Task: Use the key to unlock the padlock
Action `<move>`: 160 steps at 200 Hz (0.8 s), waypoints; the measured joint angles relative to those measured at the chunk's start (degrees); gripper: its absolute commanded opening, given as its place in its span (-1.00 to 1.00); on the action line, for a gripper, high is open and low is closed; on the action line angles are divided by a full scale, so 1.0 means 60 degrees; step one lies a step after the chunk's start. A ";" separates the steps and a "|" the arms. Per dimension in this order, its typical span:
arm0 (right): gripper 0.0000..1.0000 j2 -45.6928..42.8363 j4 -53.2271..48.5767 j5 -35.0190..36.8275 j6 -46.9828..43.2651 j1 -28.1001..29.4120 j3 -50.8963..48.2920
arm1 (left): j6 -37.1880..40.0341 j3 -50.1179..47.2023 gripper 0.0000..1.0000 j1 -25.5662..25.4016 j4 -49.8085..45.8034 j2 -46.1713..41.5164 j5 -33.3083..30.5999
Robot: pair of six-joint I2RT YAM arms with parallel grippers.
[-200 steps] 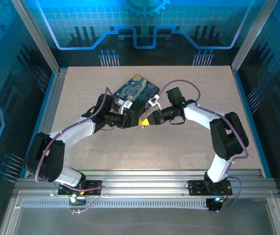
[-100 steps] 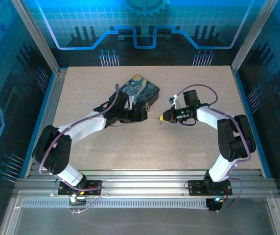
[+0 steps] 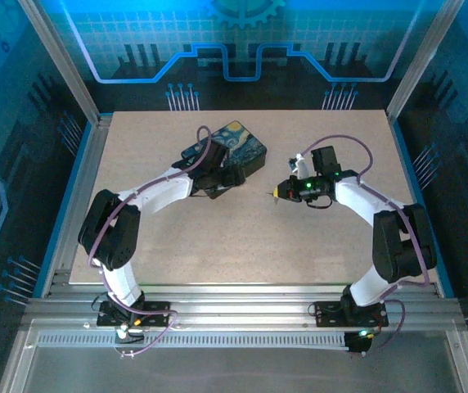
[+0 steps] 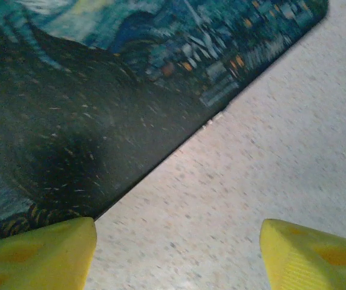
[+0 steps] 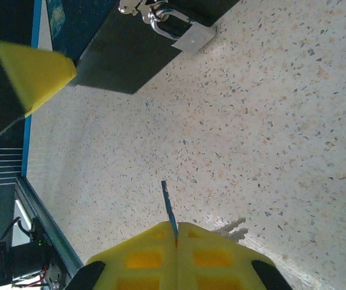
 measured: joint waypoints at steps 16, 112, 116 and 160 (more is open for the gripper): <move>-1.00 -0.0146 -0.0073 0.0022 -0.0033 0.0000 0.0000 | 0.0080 0.0033 0.50 0.0222 -0.0011 0.0055 -0.0375; -1.00 -0.0627 -0.0251 0.0160 -0.0044 -0.0055 -0.0171 | -0.0408 0.1118 0.54 -0.0681 -0.0168 0.1719 -0.2226; -1.00 -0.0645 -0.0255 0.0160 -0.0044 -0.0062 -0.0171 | -0.0495 0.1118 0.54 -0.0747 -0.0226 0.1814 -0.2310; -1.00 -0.0739 -0.0259 0.0153 -0.0076 -0.0124 -0.0171 | -0.1300 0.1854 0.54 -0.1020 -0.0645 0.2856 -0.3330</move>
